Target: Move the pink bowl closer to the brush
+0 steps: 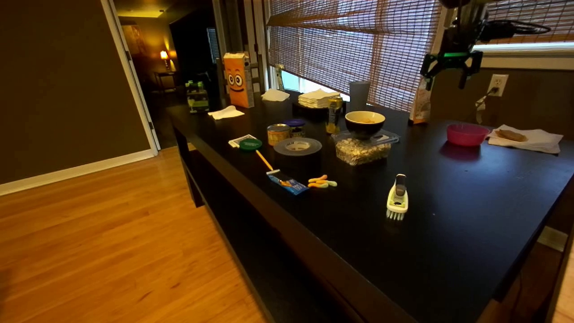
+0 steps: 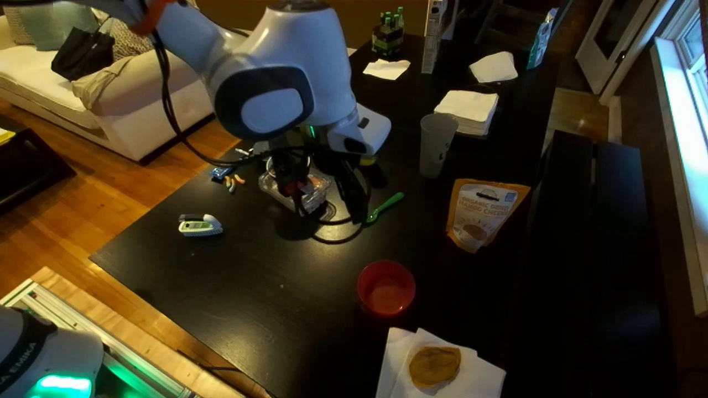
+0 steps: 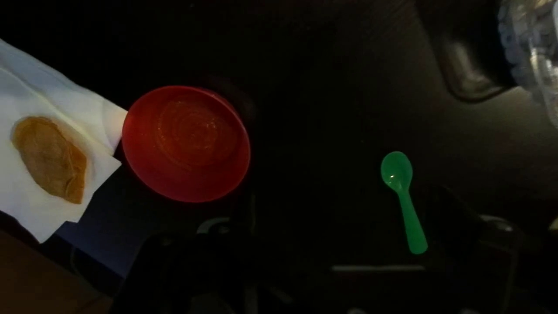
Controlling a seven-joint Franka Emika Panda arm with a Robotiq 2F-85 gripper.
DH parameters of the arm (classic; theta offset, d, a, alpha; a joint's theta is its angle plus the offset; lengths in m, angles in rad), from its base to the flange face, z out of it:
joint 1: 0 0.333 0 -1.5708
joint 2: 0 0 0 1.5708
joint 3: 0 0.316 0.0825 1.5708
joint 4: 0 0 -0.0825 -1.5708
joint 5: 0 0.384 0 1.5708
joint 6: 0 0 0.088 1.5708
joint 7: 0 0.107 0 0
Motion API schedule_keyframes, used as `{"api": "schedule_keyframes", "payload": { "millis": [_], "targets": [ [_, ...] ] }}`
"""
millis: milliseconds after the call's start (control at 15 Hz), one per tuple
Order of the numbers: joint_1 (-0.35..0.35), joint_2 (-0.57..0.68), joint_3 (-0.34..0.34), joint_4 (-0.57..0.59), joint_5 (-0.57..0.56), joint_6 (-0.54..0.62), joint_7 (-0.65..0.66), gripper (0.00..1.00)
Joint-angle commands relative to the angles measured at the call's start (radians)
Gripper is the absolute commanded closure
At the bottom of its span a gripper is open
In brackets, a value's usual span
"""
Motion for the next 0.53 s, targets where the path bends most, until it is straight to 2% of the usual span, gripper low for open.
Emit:
{"api": "schedule_keyframes", "payload": {
  "millis": [0,200,467],
  "targets": [
    [-0.001,0.104,-0.049,0.073,-0.054,0.042,0.047,0.00],
    [-0.018,0.161,-0.059,0.111,-0.035,0.035,0.010,0.00],
    [-0.051,0.238,-0.040,0.161,0.003,0.037,-0.008,0.00]
  ]
}}
